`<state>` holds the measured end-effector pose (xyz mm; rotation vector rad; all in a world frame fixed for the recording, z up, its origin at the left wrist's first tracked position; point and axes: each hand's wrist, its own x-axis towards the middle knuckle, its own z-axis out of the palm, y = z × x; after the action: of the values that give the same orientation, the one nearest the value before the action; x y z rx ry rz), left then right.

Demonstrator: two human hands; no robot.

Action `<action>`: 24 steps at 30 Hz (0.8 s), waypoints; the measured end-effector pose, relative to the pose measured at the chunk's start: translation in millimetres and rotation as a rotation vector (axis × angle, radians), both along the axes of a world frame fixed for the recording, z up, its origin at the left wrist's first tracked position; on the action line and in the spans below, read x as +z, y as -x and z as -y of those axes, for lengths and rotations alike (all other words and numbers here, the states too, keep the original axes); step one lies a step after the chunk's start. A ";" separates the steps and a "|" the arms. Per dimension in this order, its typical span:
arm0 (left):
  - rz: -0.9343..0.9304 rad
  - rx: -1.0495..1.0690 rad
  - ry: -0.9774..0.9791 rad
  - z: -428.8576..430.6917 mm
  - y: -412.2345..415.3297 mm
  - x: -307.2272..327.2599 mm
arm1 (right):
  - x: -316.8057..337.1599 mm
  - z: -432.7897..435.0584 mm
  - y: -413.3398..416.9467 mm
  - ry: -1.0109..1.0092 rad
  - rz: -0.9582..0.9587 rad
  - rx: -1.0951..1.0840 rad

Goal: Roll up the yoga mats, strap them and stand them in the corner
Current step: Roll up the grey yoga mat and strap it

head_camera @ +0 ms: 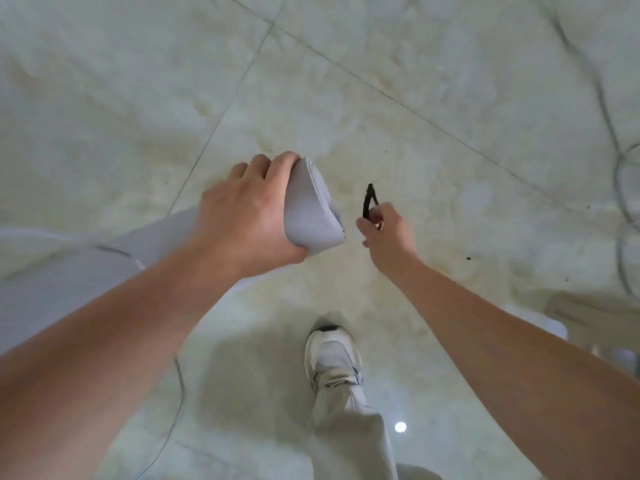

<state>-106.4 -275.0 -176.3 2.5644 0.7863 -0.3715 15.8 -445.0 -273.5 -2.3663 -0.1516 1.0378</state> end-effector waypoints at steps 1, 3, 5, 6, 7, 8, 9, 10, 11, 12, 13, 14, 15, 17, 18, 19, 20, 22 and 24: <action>0.017 0.032 0.009 -6.3 4.2 19.9 | 32.8 -11.0 6.0 -0.117 -0.022 -0.065; 0.082 0.102 0.020 -21.1 15.0 63.2 | 103.9 -38.4 21.8 -0.303 0.010 -0.071; 0.170 0.212 0.051 -39.0 30.0 109.2 | 169.7 -64.1 43.0 -0.444 0.063 0.025; 0.228 0.285 0.077 -48.9 39.8 132.8 | 200.2 -76.2 53.5 -0.492 0.112 0.098; 0.290 0.364 0.110 -59.3 52.7 156.5 | 229.1 -88.5 64.7 -0.535 0.167 0.182; 0.350 0.442 0.147 -68.7 67.7 179.1 | 256.1 -99.3 76.1 -0.557 0.226 0.271; 0.411 0.516 0.184 -76.6 84.2 199.6 | 279.8 -109.7 86.7 -0.585 0.297 0.365; 0.472 0.588 0.213 -82.6 101.8 219.4 | 303.7 -120.5 97.4 -0.618 0.373 0.468; 0.526 0.658 0.237 -86.3 119.9 236.8 | 325.9 -130.1 108.5 -0.648 0.442 0.565; 0.583 0.727 0.254 -87.1 137.0 252.0 | 346.4 -138.7 119.8 -0.678 0.500 0.641; 0.647 0.793 0.262 -85.8 153.3 265.5 | 364.9 -146.4 131.4 -0.714 0.552 0.707; 0.723 0.849 0.262 -83.5 168.1 277.0 | 382.2 -153.2 144.0 -0.746 0.591 0.764; 0.790 0.894 0.260 -80.8 181.7 286.7 | 397.4 -158.6 157.5 -0.767 0.623 0.823; 0.879 0.938 0.279 -75.8 203.1 304.2 | 418.1 -163.7 183.8 -0.767 0.678 0.929; 0.910 0.916 0.286 -74.2 211.9 310.4 | 424.5 -163.9 195.8 -0.754 0.703 0.967; 0.927 0.886 0.294 -73.0 221.6 315.4 | 428.6 -163.4 206.7 -0.742 0.724 0.996; 0.956 0.841 0.321 -71.8 231.9 316.8 | 430.9 -162.9 216.2 -0.728 0.742 1.013; 0.851 0.806 0.315 -71.7 255.6 325.6 | 434.1 -162.3 233.0 -0.681 0.778 1.019; 0.729 0.922 0.542 -75.0 284.4 341.3 | 437.0 -160.5 247.3 -0.645 0.807 1.031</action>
<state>-390.8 -200.0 164.9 1.4321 1.2180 0.5370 -231.5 -284.5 163.5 -1.8706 -1.8155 0.2041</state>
